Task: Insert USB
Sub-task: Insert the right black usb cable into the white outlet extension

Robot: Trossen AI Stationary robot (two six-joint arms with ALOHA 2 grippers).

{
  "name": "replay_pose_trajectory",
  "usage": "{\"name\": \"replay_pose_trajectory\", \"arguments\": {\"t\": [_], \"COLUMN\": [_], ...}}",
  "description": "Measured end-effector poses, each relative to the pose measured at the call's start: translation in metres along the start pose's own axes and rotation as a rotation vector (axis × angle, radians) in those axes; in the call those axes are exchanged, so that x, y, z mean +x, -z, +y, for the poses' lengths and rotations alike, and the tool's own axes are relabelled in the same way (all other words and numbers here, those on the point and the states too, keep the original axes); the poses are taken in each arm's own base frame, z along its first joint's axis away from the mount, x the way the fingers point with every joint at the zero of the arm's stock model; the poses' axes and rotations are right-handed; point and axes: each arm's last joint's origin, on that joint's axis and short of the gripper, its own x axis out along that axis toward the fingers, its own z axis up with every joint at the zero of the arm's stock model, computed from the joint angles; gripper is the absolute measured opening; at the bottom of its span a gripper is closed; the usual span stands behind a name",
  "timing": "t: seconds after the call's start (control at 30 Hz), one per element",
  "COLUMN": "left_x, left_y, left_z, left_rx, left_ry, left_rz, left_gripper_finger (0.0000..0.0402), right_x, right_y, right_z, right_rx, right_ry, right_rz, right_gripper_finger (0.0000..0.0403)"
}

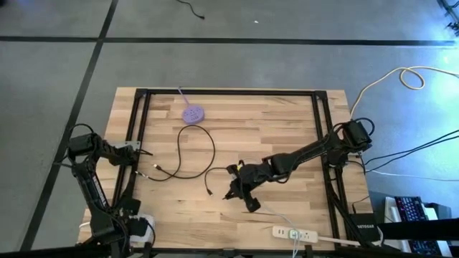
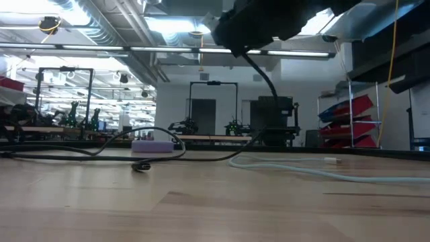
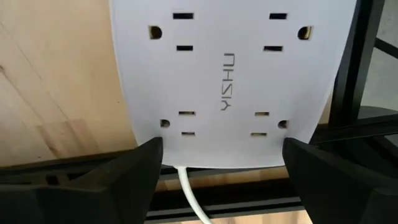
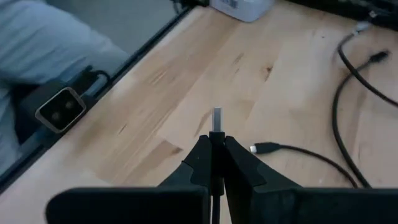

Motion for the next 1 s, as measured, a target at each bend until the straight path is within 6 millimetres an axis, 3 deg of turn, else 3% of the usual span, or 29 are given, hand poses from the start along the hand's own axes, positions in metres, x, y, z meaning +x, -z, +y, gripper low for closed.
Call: {"name": "replay_pose_trajectory", "arguments": {"t": [0.4, 0.6, 0.87, 1.0], "left_x": [0.0, -0.002, -0.006, -0.016], "left_y": [-0.008, -0.015, -0.036, -0.047], "left_z": [0.002, 0.006, 0.02, 0.022], "left_rx": [0.004, 0.019, -0.096, -0.101], "left_ry": [-0.028, -0.074, -0.108, -0.129], "left_rz": [-0.104, -0.181, -0.248, -0.321], "left_gripper_finger": [0.0314, 0.0315, 0.0315, 0.0315], "right_x": [0.003, 0.003, 0.003, 0.003], "right_y": [-0.004, -0.006, -0.007, -0.006], "right_z": [0.022, 0.022, 0.021, 0.021], "right_rx": [0.018, 0.027, 0.046, 0.046], "right_ry": [0.106, 0.108, 0.126, 0.125], "right_rz": [-0.021, -0.038, -0.045, -0.038], "right_gripper_finger": [0.0001, 0.0001, 0.0001, 0.0001]}}
